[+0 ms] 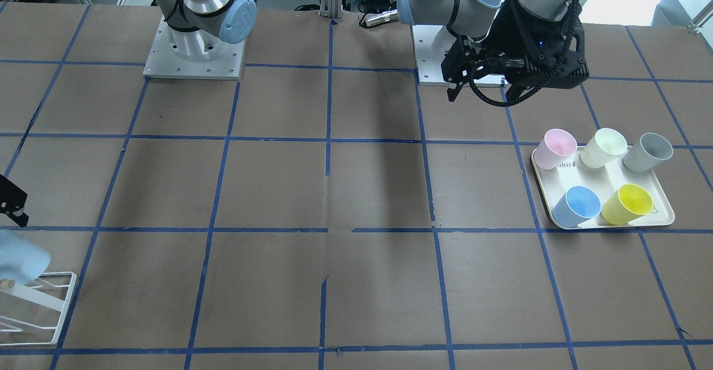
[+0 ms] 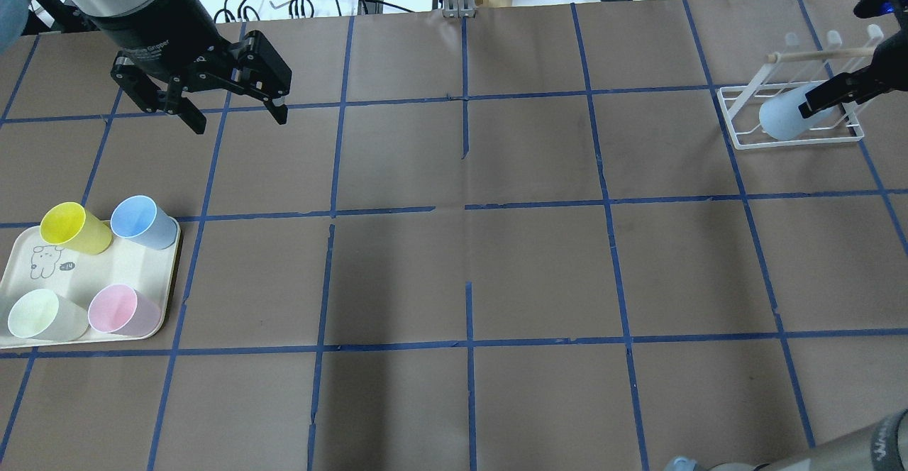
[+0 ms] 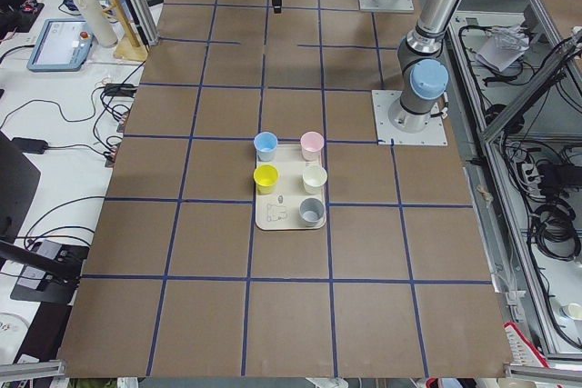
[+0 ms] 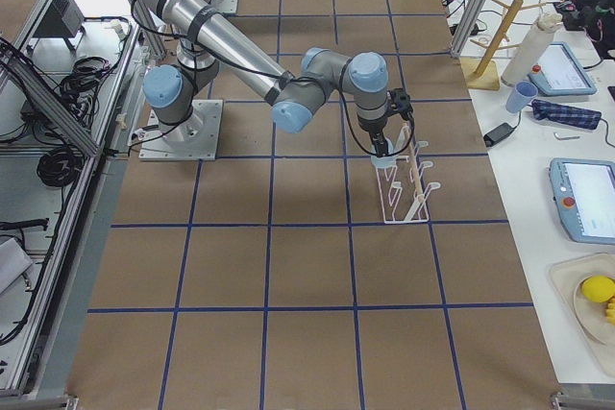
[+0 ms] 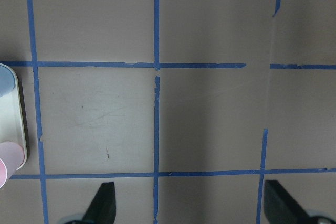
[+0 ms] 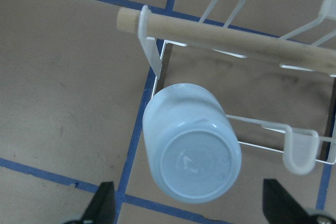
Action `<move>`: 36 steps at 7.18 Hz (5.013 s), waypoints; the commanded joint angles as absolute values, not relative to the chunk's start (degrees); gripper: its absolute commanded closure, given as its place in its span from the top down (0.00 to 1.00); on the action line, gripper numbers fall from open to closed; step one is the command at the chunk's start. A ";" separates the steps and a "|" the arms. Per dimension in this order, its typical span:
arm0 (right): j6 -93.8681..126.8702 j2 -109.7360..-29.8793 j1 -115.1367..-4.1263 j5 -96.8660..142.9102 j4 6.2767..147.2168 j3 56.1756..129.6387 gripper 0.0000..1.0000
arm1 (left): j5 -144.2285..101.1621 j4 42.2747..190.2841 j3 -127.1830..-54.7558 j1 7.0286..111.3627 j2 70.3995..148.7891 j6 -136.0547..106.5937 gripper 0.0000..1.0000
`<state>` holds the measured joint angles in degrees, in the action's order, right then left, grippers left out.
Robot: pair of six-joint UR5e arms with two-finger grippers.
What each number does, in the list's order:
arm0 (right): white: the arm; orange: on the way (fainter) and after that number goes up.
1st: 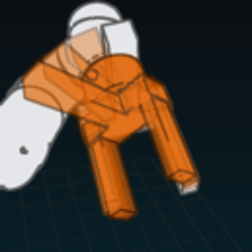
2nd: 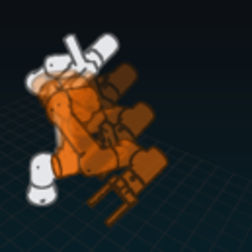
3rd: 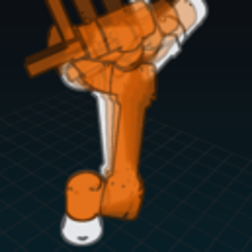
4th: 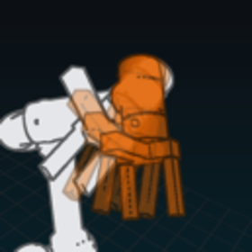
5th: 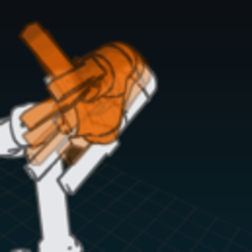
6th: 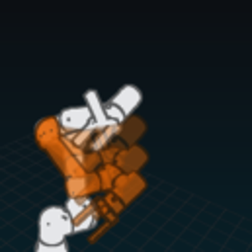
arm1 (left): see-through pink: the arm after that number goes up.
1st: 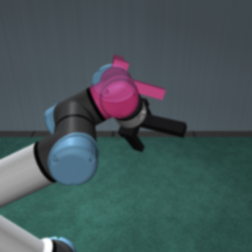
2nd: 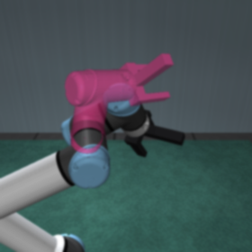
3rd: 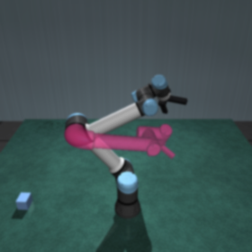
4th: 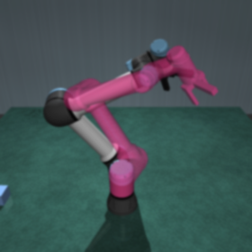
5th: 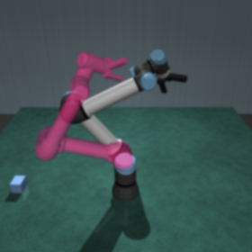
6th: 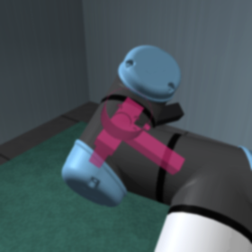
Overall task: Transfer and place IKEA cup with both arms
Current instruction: 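Lower the right gripper around the upside-down light blue cup and close, then lift the light blue cup off the rack with the right gripper, then carry the cup toward the center while the left gripper reaches toward it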
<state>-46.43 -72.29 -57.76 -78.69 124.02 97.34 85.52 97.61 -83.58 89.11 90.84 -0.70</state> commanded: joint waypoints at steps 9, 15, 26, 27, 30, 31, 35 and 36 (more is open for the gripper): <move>-45.88 -69.35 -59.24 -78.75 127.27 96.86 0.96 | 86.04 97.38 -83.58 88.95 91.05 -0.18 1.00; -46.05 -69.78 -59.24 -79.54 126.39 96.68 0.36 | 86.05 97.82 -83.58 88.86 90.97 -0.44 1.00; -46.40 -84.70 -59.24 -85.77 116.64 94.92 0.00 | 82.27 99.30 -83.76 88.42 90.62 -0.79 1.00; -46.49 -87.51 -59.93 -84.56 113.24 95.01 0.00 | 81.40 100.36 -83.67 87.55 90.35 -0.44 1.00; -41.51 -88.59 -69.32 -67.77 101.38 94.49 0.00 | 70.50 103.27 -85.07 83.59 89.39 -0.26 1.00; -36.70 -88.77 -70.56 -58.71 99.08 94.31 0.00 | 65.62 103.36 -85.34 83.50 89.04 -0.26 1.00; -26.54 -91.23 -71.72 -22.90 76.10 93.96 0.00 | 34.52 102.74 -99.10 83.41 86.50 7.69 1.00; -26.46 -91.06 -71.54 -16.76 69.59 93.87 0.00 | 26.36 102.74 -103.32 83.32 85.35 12.26 1.00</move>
<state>-27.14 -90.92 -71.74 -24.80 77.79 93.93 35.89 102.80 -98.26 83.38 86.78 7.04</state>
